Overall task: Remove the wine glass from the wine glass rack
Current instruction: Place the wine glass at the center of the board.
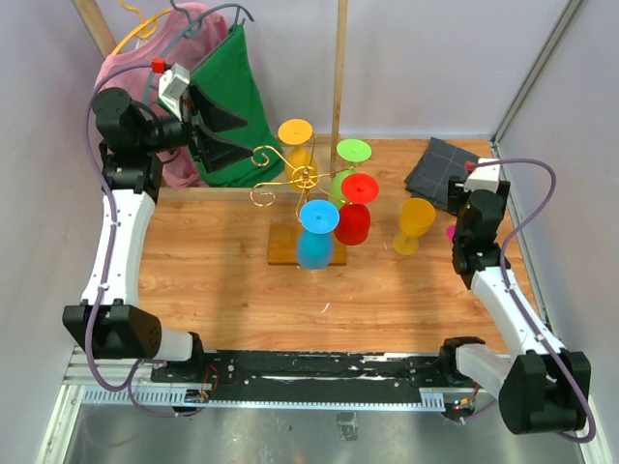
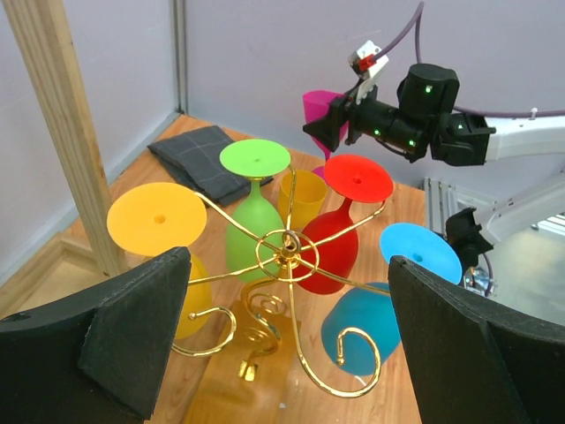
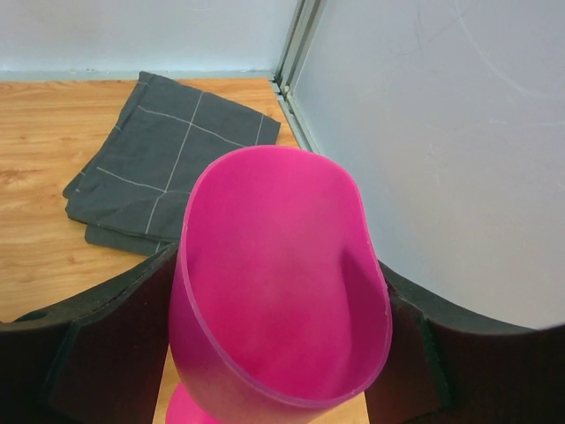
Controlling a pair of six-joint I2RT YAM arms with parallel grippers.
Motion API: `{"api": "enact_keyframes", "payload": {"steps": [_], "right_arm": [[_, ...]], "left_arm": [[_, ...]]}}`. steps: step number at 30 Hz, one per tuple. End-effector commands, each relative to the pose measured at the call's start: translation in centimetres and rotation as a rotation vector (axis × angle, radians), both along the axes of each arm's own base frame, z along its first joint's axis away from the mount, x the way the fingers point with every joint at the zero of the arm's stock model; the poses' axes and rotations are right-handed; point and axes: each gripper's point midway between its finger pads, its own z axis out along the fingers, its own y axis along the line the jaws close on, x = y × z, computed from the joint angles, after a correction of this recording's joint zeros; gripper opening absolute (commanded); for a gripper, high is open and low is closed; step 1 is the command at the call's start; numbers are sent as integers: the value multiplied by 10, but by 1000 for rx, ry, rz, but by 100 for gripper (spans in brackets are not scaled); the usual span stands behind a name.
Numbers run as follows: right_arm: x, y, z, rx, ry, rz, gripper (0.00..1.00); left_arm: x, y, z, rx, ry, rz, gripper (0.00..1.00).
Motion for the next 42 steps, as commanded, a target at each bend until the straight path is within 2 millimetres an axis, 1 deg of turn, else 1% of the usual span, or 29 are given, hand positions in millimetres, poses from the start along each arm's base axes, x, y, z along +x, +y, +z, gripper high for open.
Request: {"api": "enact_keyframes", "payload": {"steps": [1,3,11,16,22,30,42], "right_arm": [[10,2,15,-62,-100,-28,55],[12,3,12,-64,-114,-34,55],[13,1,-16,-43,-140,-67,54],[12,-1,-35,-11,-149,-94,54],[14,1,-43,-18,-166,-90,54],[21,9,-55,-30,-183,-64,54],[16,1,-72,-41,-209,-114,55]], "left_arm": [[0,1,9,-1,-19,5,99],[2,1,8,-2,-14,8,99],[7,1,2,1,-7,11,99],[7,2,-6,15,-1,17,99],[3,1,-15,20,6,22,99],[-1,0,-26,33,7,34,99],[-4,-6,-38,50,11,33,99]]}}
